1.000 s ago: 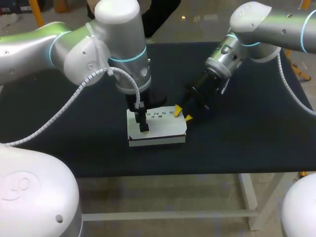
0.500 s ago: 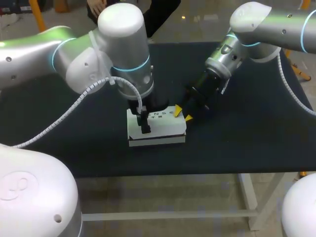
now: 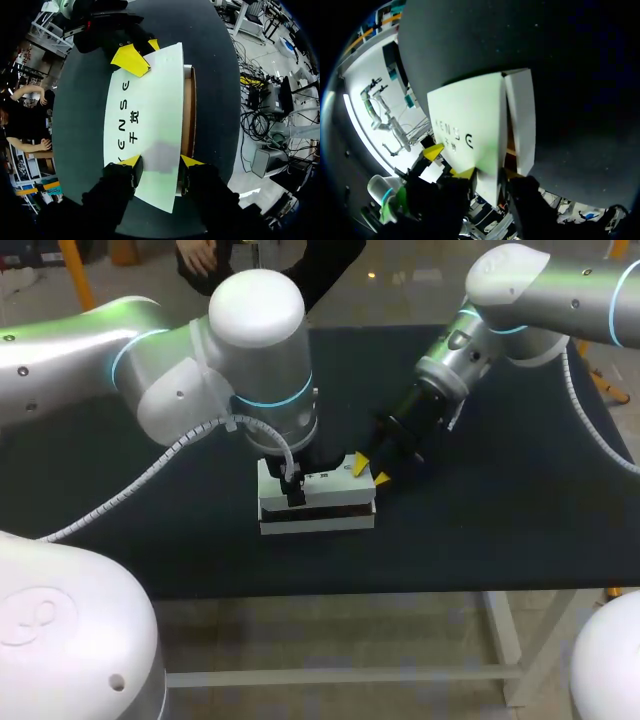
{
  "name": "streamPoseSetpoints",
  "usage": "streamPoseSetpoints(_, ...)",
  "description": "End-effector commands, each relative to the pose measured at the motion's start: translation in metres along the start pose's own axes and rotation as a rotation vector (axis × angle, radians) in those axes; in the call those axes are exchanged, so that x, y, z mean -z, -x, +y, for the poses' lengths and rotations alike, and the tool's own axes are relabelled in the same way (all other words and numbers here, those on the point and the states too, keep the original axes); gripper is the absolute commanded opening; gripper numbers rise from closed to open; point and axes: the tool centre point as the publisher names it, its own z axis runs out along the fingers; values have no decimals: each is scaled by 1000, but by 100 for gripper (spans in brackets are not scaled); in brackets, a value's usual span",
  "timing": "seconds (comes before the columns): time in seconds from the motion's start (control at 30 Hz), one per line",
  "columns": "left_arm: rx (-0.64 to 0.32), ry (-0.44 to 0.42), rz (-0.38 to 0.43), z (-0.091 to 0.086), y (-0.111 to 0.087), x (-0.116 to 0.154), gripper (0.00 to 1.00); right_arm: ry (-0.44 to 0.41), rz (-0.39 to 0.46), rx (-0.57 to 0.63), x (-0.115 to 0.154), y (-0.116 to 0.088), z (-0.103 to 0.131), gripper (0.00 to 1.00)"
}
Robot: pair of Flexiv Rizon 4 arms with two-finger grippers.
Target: Assemble the packaging by folding the flat box into shape, placing the metal phone stand inside, and closing the box properly
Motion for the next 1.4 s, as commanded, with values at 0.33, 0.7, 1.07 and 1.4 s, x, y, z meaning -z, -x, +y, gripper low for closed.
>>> streamPoseSetpoints(0.33, -1, 19, -60, -5, -4, -2, 41, -2, -1, 1, 0, 0, 0, 36)
streamPoseSetpoints(0.7, -15, 17, -90, -2, -9, -3, 41, 3, -7, 0, -1, 0, -2, 37)
streamPoseSetpoints(1.07, -9, 11, -92, 1, -11, -4, 37, 29, -16, -14, 2, 8, -12, 40)
streamPoseSetpoints(1.4, -25, 26, -91, 0, -16, -7, 40, 55, -5, -13, 6, 17, -23, 39)
